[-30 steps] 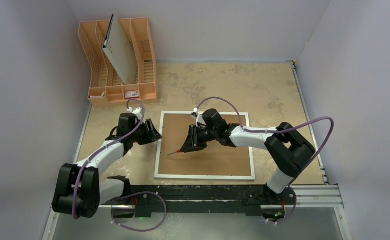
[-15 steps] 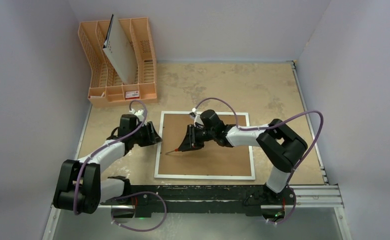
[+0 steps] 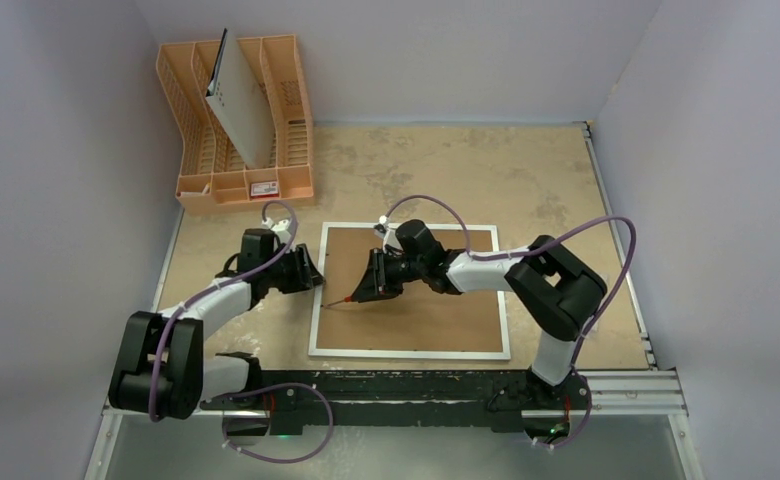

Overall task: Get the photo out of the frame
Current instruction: Release the photo frame item from the photo frame.

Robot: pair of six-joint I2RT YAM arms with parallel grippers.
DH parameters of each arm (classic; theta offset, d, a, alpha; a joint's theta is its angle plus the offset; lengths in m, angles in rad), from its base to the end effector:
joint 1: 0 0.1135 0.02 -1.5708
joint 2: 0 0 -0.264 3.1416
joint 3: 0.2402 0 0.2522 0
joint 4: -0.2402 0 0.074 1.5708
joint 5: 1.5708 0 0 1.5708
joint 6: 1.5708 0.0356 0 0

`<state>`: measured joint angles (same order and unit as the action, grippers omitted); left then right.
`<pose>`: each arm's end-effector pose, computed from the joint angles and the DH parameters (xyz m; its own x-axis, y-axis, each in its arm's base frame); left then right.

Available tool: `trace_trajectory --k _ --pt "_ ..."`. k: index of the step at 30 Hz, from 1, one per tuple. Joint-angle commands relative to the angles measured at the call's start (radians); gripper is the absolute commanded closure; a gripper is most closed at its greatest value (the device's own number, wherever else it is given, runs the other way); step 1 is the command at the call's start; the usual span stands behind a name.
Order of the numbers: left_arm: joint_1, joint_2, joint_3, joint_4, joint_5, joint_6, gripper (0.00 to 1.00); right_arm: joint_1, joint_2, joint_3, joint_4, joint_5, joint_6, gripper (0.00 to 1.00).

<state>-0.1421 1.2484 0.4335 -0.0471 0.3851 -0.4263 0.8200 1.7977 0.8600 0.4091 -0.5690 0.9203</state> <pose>0.2136 -0.0441 0.1456 -0.8386 -0.2671 -0.4747 0.0292 0.8482 -0.5288 0.2333 0.2781 0.1563 -0.9511 -0.0366 -0.3067 -0.2914 0.4355 0.8517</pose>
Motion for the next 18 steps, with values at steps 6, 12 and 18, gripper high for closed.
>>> trace_trajectory --k 6,12,18 --pt "0.006 0.032 -0.005 0.024 0.045 0.026 0.6 0.011 0.037 0.012 0.043 0.04 0.027 1.0" --pt "0.006 0.025 -0.016 0.027 0.049 0.02 0.69 0.011 0.041 -0.006 0.062 0.047 0.042 1.0" --pt "0.006 0.007 -0.066 0.085 0.067 -0.028 0.85 0.025 0.049 -0.028 0.096 0.055 0.066 1.0"
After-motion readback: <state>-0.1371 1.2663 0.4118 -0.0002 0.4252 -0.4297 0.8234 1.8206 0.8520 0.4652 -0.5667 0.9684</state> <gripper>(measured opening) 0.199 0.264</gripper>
